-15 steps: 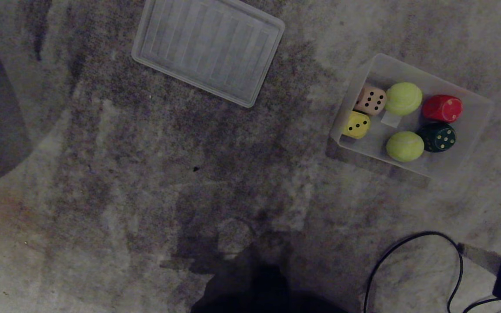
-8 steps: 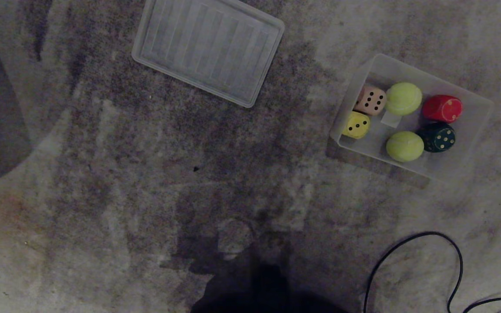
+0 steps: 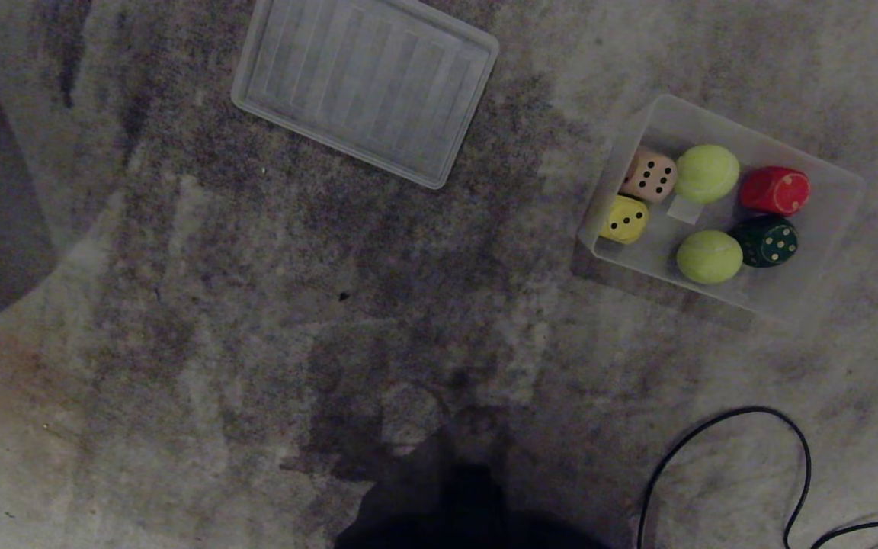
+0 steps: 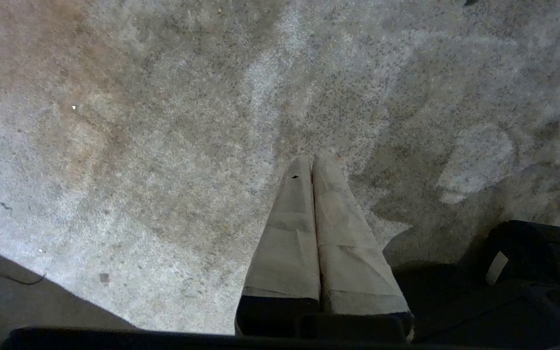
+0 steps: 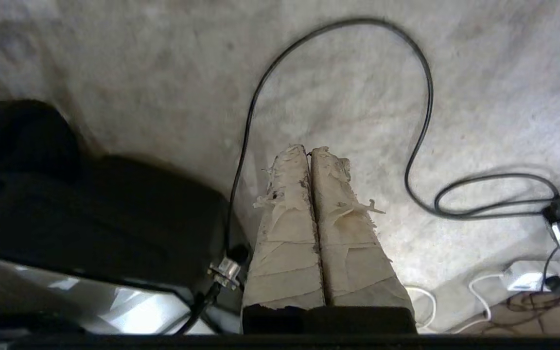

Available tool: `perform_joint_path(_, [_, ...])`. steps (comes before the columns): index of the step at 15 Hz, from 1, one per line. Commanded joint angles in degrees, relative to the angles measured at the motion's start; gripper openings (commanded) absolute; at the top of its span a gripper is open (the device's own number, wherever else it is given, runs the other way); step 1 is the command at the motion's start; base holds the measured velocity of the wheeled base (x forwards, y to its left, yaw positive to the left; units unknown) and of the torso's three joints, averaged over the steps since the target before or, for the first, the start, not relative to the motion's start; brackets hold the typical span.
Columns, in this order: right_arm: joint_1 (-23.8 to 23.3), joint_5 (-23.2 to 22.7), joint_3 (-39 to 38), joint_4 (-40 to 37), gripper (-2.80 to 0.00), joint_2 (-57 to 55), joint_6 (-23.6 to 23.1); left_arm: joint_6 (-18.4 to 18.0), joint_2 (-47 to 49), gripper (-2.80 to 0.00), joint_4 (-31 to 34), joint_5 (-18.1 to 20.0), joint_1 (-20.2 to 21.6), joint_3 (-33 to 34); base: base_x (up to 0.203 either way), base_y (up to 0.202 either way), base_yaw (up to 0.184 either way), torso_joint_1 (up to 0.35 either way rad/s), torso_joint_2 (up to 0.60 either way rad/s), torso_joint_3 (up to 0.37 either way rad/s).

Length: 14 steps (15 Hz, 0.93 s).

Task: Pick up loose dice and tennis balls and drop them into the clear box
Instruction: Close the lid

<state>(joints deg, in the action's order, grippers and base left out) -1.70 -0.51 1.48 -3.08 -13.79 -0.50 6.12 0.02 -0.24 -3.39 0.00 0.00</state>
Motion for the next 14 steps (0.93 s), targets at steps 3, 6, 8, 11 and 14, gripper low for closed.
perform_joint_path(3, [1.62, -0.05, -0.18, -0.03, -2.8, 13.13, -0.02, 0.12, 0.06, -2.8, -0.02, -0.13, 0.0, 0.09, 0.0, 0.0, 0.0, 0.0, 0.0, 0.0])
perform_joint_path(6, [2.22, -0.02, -0.16, -0.34, -2.8, 13.7, 0.67, 0.09, -0.02, -2.8, -0.02, -0.04, 0.0, 0.09, 0.0, 0.0, 0.0, 0.0, 0.0, 0.0])
perform_joint_path(8, [2.22, -0.02, -0.16, -0.26, -2.8, 13.7, 0.76, 0.03, -0.01, -2.8, -0.02, -0.04, 0.0, 0.09, 0.0, 0.0, 0.0, 0.0, 0.0, 0.0])
perform_joint_path(11, [2.22, -0.02, -0.16, -0.26, -2.8, 13.79, 0.78, 0.01, 0.06, -2.8, 0.01, -0.04, 0.0, 0.09, 0.0, 0.0, 0.0, 0.0, 0.0, 0.0])
perform_joint_path(14, [2.22, -0.02, -0.16, -0.26, -2.8, 13.7, 0.85, -0.32, -0.02, -2.8, 0.07, -0.04, 0.0, 0.09, 0.0, 0.0, 0.0, 0.0, 0.0, 0.0])
